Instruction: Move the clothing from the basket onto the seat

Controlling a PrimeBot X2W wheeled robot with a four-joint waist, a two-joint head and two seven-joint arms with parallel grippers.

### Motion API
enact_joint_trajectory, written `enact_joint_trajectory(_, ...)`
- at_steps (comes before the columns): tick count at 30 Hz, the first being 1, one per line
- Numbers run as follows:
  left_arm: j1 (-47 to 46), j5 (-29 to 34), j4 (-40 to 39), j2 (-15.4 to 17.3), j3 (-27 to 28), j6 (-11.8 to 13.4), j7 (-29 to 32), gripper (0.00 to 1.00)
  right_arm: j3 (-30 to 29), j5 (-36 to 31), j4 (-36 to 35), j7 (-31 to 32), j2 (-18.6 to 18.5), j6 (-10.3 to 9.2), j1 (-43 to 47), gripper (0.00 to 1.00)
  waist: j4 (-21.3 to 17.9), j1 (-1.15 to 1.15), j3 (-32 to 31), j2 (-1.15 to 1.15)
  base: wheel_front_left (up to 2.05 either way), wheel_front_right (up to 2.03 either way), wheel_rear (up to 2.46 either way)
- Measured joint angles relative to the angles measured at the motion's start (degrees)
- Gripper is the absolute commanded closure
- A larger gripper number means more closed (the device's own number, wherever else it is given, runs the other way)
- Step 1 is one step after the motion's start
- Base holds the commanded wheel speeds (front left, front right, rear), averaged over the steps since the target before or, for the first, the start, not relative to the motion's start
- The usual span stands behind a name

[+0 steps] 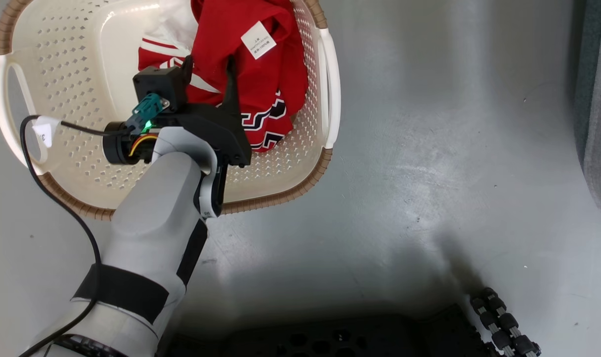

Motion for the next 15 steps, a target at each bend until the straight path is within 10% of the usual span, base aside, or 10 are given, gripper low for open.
enact_joint_trajectory(15,-3.28,-5.69,-0.03,0.00,-8.60,0.00,2.31,0.00,0.12,0.52,-0.56,0.00,-0.08,0.01,-0.04,0.00,-1.00,-0.01,2.06,0.00,0.00,0.00,0.00)
